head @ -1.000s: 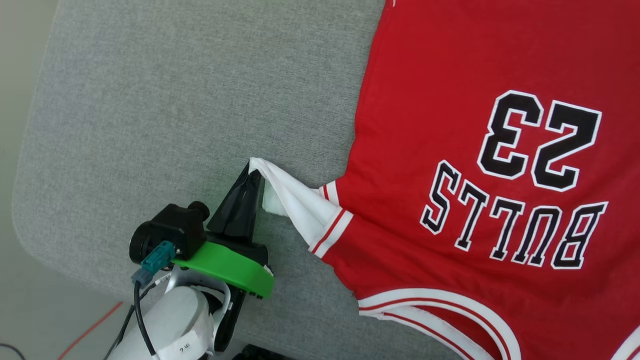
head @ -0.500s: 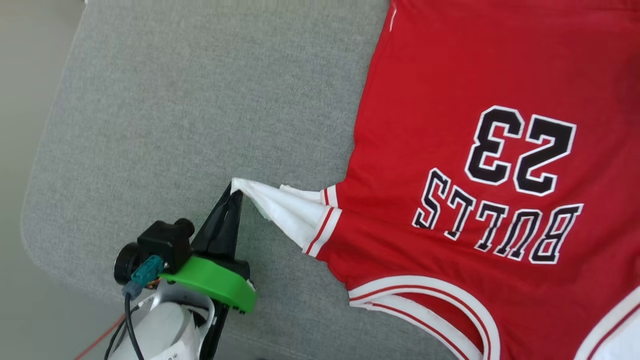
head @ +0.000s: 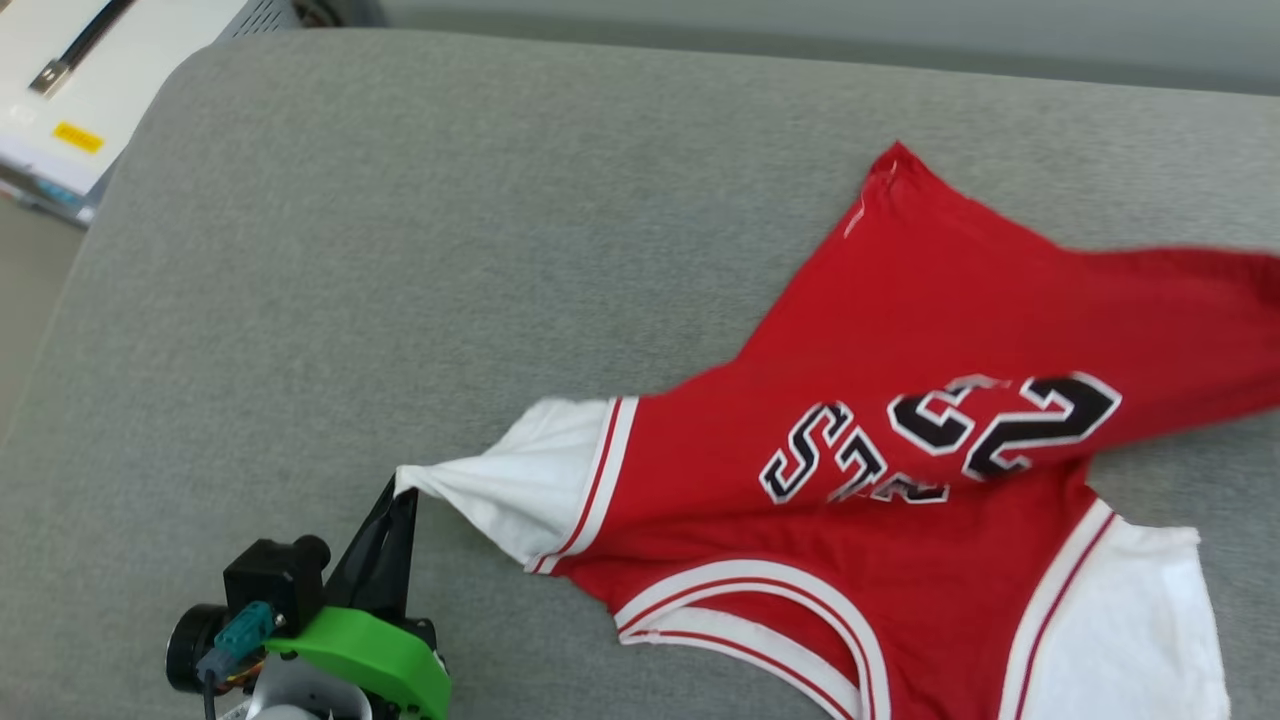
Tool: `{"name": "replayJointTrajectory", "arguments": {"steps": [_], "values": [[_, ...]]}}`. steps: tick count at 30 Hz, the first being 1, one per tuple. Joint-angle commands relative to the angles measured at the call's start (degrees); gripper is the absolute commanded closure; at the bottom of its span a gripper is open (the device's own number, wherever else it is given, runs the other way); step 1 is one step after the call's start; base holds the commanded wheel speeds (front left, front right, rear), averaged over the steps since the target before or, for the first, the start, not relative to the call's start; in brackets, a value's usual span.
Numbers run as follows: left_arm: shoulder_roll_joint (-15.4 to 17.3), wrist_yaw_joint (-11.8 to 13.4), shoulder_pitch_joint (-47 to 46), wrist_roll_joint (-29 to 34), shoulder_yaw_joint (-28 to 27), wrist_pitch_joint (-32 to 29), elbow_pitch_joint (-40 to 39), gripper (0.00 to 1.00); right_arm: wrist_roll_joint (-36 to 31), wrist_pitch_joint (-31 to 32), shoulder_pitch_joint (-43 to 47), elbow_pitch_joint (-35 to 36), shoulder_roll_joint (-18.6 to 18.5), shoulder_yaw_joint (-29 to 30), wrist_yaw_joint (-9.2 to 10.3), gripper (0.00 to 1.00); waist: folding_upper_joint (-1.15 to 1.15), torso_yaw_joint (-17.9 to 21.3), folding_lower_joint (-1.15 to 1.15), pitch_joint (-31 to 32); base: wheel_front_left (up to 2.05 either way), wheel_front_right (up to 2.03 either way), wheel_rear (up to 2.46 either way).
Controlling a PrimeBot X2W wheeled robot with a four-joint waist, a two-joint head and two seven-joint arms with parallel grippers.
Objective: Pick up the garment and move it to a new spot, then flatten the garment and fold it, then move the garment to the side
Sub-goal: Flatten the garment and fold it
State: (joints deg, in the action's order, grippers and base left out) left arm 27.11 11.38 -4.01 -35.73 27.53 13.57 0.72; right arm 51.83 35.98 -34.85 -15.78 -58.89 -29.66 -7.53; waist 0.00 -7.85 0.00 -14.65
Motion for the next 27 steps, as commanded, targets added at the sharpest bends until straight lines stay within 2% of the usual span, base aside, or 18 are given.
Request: {"name": "replayJointTrajectory", "arguments": {"steps": [1, 6, 12, 17, 18, 19, 27], "values": [[0.63, 0.48, 1.22, -0.81, -0.38, 0.03, -0.16, 1.00, 0.81, -0.71, 3.68, 0.91, -0.80, 0.54, 0.04, 1.00, 0.00, 4.48, 0.00, 3.61, 0.00, 0.00, 0.00], [1.12, 0.90, 2.32, -1.13, -0.71, 0.05, -0.33, 1.00, 3.48, -3.23, 17.86, 2.86, -0.66, 3.89, 0.04, 1.00, 0.00, 5.95, 0.00, 3.61, 0.00, 0.00, 0.00], [1.65, 0.98, 2.34, -1.25, -0.99, 0.04, -0.37, 1.00, 4.46, -4.83, 32.39, 4.20, 4.07, 6.97, 0.04, 1.00, 0.00, 6.73, 0.00, 2.74, 0.00, 0.00, 0.00], [1.70, 0.80, 1.59, -1.17, -0.86, 0.02, 0.05, 1.00, 4.16, -4.05, 38.16, 3.76, 7.52, 8.15, 0.04, 1.00, 0.00, 6.74, 0.00, 2.07, 0.00, 0.00, 0.00], [1.69, 0.75, 1.52, -1.18, -0.79, 0.00, 0.23, 1.00, 4.01, -4.30, 38.38, 3.75, 8.09, 9.08, 0.04, 0.54, 0.00, 6.77, 0.00, 2.10, 0.00, 0.00, 0.00], [1.71, 0.74, 1.51, -1.19, -0.78, 0.01, 0.35, 1.00, 3.79, -4.69, 38.23, 3.96, 8.47, 9.95, 0.04, 0.00, 0.00, 6.85, 0.00, 2.14, 0.00, 0.00, 0.00], [1.60, 0.43, 0.69, -0.83, -0.16, 0.04, 0.78, 1.00, 0.05, -8.55, 33.81, 10.37, 8.32, 20.90, 0.04, 0.00, 0.00, 6.09, 0.00, 2.53, 0.00, 0.00, 0.00]]}}
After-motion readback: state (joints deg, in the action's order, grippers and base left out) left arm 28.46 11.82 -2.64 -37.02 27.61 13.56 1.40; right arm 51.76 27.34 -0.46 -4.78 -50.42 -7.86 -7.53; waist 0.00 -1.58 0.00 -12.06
